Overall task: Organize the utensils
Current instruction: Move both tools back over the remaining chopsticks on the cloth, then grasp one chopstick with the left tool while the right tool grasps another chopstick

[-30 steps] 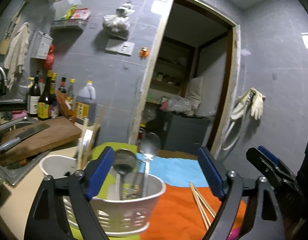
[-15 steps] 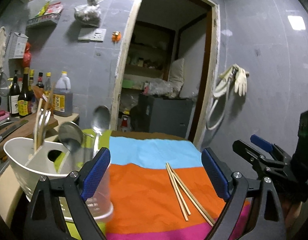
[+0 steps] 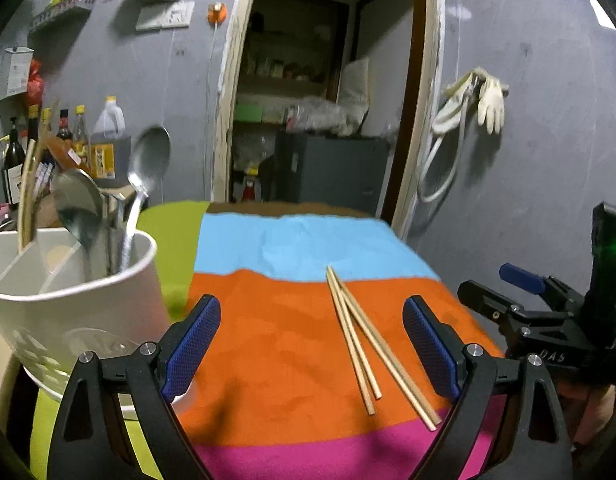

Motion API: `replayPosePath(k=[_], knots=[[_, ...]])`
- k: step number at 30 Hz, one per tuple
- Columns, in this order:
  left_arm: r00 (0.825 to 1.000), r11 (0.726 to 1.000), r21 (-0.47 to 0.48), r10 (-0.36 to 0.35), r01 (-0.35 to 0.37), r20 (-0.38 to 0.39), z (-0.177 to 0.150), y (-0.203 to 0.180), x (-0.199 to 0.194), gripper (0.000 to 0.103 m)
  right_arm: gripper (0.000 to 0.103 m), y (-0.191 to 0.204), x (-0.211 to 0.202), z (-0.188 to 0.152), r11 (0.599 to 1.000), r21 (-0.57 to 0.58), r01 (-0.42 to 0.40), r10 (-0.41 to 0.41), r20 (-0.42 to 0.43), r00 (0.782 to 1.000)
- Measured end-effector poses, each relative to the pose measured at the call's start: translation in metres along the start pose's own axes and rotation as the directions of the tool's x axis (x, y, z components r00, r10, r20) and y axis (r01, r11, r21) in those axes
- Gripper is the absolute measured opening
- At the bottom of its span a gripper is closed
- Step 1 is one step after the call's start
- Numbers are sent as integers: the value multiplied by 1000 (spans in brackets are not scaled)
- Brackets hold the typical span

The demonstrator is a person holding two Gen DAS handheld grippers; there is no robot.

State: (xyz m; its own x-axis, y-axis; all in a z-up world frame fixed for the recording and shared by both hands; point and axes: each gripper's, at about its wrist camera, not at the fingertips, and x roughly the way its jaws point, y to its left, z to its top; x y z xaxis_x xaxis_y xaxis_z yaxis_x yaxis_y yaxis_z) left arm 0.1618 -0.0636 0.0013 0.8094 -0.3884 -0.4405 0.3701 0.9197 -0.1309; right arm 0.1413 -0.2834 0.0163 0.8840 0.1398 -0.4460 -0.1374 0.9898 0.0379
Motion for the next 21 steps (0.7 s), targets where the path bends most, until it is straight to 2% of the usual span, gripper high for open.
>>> replayPosePath(k=[5, 7, 8, 10, 12, 16, 19, 21], knots=[[995, 1000, -5, -11, 10, -95, -5, -2, 25, 88, 103, -11, 14, -3, 999, 46, -27, 31, -86, 996], [992, 1000, -7, -17, 16, -122, -6, -1, 33, 84, 101, -12, 17, -4, 998, 53, -40, 45, -107, 993], [989, 1000, -9, -22, 21, -146, -6, 0, 39, 82, 99, -12, 19, -4, 997, 54, -48, 54, -117, 992], [982, 999, -18, -31, 29, -184, -7, 1, 48, 71, 93, -11, 23, -5, 997, 49, -66, 72, -142, 987], [972, 998, -44, -47, 37, -228, -10, 4, 58, 68, 83, -8, 27, -6, 996, 42, -79, 85, -168, 982], [962, 995, -94, -46, 21, -268, -12, 10, 68, 68, 74, -1, 37, -8, 994, 19, -107, 109, -226, 968], [957, 995, -97, -26, -2, -288, -13, 13, 72, 67, 67, 4, 47, -11, 992, 0, -126, 121, -275, 954], [954, 994, -110, -29, -4, -298, -13, 16, 74, 64, 62, 8, 53, -13, 990, -9, -141, 131, -307, 943]])
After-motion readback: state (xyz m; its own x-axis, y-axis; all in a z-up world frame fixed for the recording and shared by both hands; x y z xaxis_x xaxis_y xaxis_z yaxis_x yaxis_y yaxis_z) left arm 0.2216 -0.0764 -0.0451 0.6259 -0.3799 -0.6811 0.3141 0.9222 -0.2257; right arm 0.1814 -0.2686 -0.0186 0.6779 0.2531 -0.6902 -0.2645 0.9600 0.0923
